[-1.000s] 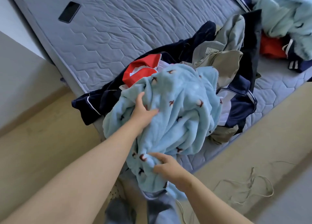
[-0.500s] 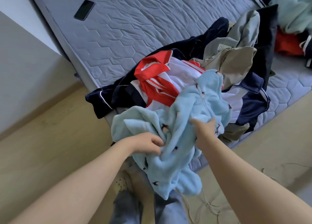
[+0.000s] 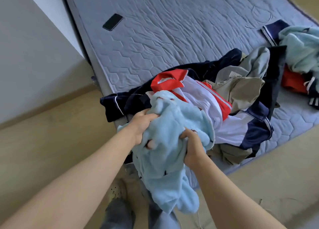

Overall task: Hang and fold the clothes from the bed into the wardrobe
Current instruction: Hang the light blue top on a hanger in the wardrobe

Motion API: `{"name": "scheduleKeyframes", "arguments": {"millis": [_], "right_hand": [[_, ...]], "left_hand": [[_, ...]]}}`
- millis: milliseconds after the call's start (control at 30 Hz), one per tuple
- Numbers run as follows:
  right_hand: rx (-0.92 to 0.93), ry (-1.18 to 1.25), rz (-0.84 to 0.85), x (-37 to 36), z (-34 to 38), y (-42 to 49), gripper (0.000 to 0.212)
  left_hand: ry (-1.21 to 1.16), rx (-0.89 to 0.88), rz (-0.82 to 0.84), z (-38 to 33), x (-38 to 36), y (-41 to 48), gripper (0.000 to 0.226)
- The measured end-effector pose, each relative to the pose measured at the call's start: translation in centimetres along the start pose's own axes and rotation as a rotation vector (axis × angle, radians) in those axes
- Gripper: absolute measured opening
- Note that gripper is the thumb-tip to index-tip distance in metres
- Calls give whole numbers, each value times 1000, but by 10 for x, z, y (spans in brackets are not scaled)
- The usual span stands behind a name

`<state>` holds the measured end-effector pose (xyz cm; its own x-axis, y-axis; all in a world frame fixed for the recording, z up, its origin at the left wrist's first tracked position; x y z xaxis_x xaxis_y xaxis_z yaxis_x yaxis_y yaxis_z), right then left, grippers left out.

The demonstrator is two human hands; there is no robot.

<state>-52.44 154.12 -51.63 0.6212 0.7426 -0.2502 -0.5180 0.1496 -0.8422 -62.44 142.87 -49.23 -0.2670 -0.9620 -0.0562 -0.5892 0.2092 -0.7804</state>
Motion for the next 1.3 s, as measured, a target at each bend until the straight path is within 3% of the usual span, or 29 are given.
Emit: {"name": "scheduleKeyframes", "arguments": {"millis": [100, 233, 367, 500, 567, 633, 733, 767, 900, 933, 1000, 1067, 1167, 1233, 1300], "right_hand": [[31, -40, 58, -35, 20, -13, 14], [214, -98, 291, -99, 57, -45, 31], [338, -253, 354, -165, 73, -90, 67], [489, -365, 336, -216, 79, -144, 23], [569, -369, 306, -243, 79, -174, 11], [605, -339, 326, -282, 67, -210, 13], [571, -297, 435, -330, 48, -252, 19], [554, -275, 502, -351, 38, -271, 21], [491, -275, 809, -438, -22, -355, 42], [476, -283, 888, -457, -37, -374, 49], [449, -288, 1035, -493, -68, -409, 64], [468, -295, 1102, -520, -91, -436, 71], [400, -358, 1252, -561, -137, -472, 46], [356, -340, 1325, -584, -164, -488, 54], [285, -336, 1367, -602, -190, -498, 54]], "left_hand": [[-170, -79, -5, -24, 21, -24, 20], [-255, -140, 51, -55, 38, -62, 27], [-260, -275, 140, -89, 62, -123, 33], [-252, -381, 195, -110, 114, -191, 34], [-253, -457, 161, -117, 153, -221, 37], [-222, -565, 25, -122, 206, -259, 33], [-91, -699, -312, -128, 279, -302, 12], [-55, -733, -404, -127, 306, -318, 21], [72, -848, -469, -115, 386, -385, 72], [98, -885, -466, -115, 399, -401, 75], [94, -947, -534, -113, 426, -440, 50], [125, -916, -636, -106, 451, -470, 37], [227, -773, -765, -75, 506, -496, 29], [254, -736, -826, -51, 541, -515, 17], [257, -681, -984, -29, 580, -539, 26]]}}
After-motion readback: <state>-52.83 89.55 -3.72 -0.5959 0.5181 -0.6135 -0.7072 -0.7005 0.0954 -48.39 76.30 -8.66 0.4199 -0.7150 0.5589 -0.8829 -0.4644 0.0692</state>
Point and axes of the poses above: each hand's wrist, its own y-axis towards the middle knuckle, its own x-axis out of the back of the hand, z = x × y, the point moved 8 cm from there along y, towards the middle knuckle, and after that the axes turned 1 degree about -z, right-handed, at the moved point
